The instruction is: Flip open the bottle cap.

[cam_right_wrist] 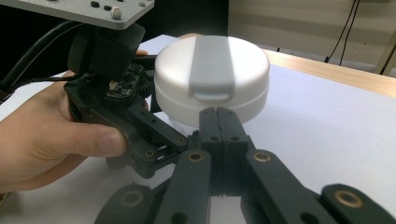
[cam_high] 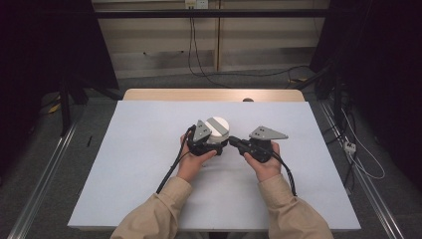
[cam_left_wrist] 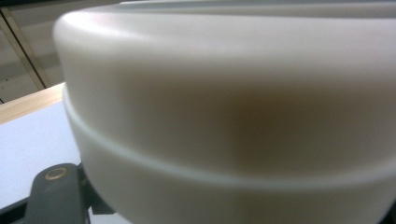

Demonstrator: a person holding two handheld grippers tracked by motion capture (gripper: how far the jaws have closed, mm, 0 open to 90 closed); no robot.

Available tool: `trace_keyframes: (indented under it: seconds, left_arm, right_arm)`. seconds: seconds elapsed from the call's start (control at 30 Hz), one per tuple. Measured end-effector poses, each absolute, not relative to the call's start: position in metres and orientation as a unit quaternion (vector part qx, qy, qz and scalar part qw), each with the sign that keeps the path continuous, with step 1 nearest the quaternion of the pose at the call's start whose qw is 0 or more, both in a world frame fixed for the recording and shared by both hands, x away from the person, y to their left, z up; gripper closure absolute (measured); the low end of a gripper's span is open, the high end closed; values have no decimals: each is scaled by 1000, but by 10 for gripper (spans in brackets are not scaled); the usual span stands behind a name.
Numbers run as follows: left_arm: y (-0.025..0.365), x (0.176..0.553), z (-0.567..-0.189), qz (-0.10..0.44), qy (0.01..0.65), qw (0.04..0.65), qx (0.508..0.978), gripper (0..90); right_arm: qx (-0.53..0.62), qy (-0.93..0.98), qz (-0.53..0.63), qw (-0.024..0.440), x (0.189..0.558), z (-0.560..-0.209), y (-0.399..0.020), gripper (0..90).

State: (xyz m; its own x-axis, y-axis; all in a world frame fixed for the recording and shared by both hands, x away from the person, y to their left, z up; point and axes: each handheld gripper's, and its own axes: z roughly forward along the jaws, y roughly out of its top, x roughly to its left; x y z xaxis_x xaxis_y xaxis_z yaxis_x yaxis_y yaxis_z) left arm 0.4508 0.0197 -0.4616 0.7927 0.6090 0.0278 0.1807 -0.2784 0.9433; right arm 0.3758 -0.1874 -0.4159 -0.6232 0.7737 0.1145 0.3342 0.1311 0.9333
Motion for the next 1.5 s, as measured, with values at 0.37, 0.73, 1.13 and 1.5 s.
trace_keyframes:
  seconds: [0.37,0.73,1.13,1.5]
  left_arm:
    - [19,450,-462,199,255,545,773,187]
    - [19,450,-462,200,252,544,775,187]
    - [19,450,-462,200,253,544,775,187]
    - [19,450,-462,200,252,542,776,187]
  right_arm:
    - [379,730,531,205,377,-417,-185,900]
    - [376,737,522,208,381,-416,-178,900]
    - [374,728,534,212,381,-410,-179,900]
    - [369,721,545,218,386,-401,-176,900]
